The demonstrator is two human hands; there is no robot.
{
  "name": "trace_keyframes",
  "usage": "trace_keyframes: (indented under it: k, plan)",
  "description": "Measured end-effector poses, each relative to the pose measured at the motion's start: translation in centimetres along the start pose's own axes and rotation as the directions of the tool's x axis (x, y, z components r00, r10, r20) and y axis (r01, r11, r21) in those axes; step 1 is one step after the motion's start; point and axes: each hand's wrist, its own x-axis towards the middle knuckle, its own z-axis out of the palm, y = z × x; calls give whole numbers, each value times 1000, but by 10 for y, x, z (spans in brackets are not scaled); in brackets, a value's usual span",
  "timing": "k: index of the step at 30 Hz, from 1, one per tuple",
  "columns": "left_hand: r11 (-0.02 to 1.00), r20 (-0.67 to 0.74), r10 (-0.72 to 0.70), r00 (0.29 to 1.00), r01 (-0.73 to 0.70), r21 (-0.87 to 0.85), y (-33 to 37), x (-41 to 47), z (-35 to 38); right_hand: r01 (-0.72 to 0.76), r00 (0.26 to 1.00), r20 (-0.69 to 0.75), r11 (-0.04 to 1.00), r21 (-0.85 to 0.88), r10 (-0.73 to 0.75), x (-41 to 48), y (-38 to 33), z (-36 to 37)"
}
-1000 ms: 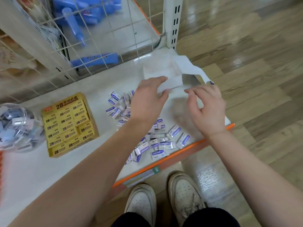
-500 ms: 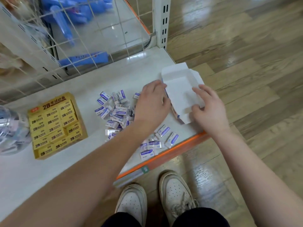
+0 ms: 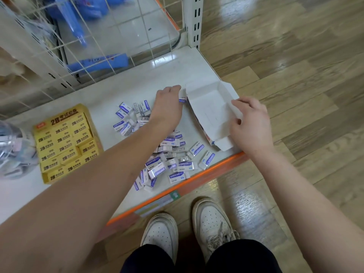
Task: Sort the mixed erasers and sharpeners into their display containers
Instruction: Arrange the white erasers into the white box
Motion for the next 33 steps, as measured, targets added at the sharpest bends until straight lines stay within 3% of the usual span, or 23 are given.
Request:
trace_keyframes:
  k: [3, 5, 9, 12, 16, 19, 22, 33]
  plan:
    - [997, 33, -39, 999, 37, 75, -6, 3, -7, -11, 1000, -11, 999, -32, 10, -2, -2, 3]
    - [997, -19, -43, 999, 44, 59, -11, -12, -11, 1, 1000, -21, 999, -41, -2, -4, -4, 5]
    - [991, -249, -76, 966, 45, -128, -24, -51, -25, 83, 997, -1, 996, -39, -83, -6, -8, 10]
    - [967, -300, -104, 948, 26, -255, -26, -64, -36, 103, 995, -4, 995, -10, -103, -4, -11, 10]
    - [913, -214, -39, 976, -52, -404, -9, -76, -36, 167, 986, -32, 978, 121, -164, -5, -23, 10]
    - [868, -125, 14, 992, -74, -491, 6, -85, -33, 285, 946, 74, 920, 269, -315, -6, -35, 13]
    - [815, -82, 30, 996, -72, -574, 9, -88, -34, 311, 913, 152, 888, 338, -378, -6, -43, 17]
    - [803, -91, 68, 994, -109, -586, 9, -91, -33, 438, 886, 45, 867, 239, -461, -9, -37, 21]
